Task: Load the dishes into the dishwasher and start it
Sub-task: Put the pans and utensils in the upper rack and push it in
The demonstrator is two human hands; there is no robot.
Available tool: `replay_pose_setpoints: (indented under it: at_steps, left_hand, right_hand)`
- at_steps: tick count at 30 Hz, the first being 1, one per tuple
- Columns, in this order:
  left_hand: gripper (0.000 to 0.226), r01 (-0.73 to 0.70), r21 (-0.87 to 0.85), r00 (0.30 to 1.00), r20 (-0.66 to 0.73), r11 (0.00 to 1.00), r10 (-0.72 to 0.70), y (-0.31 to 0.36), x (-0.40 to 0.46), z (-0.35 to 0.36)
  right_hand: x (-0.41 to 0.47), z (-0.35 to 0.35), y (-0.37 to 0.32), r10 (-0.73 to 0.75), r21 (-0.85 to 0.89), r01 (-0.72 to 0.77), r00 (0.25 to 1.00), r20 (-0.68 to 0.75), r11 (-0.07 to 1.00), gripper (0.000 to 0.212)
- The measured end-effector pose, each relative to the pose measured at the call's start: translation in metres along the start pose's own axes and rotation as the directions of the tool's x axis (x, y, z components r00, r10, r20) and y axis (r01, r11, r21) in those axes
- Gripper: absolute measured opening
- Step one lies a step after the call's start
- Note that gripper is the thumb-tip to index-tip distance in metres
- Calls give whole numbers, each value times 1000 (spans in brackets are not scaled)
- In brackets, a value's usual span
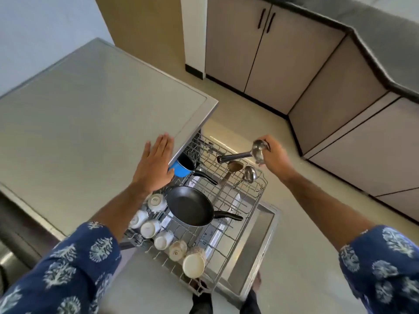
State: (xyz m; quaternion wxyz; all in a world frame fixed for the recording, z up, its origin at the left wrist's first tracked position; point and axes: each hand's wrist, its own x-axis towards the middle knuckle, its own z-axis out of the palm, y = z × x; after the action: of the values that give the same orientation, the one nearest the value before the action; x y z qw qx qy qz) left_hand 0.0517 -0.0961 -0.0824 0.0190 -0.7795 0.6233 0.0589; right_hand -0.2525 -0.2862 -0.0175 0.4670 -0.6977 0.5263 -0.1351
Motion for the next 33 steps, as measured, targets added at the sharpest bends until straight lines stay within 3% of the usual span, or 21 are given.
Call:
replay_pose_setpoints:
  at_steps: [9,21,30,33]
  left_hand:
    - [99,45,-20,998,-32,999,-45,2,1,0]
    - [102,63,-14,997,-35,998,-63,1,3,1]
    - [104,55,-53,997,-45,997,-57,3,3,-4]
    - [105,62,-58,997,-52,996,-65,5,2,-4]
  right_hand:
    - [83,25,5,-95,-217,142,973,211,966,15]
    - [150,98,39,38,-354,108,924,379,929,33]
    - [144,94,53,147,-386,12,913,381,922,44]
    - [120,76,59,61,-297,44,940,336,954,43]
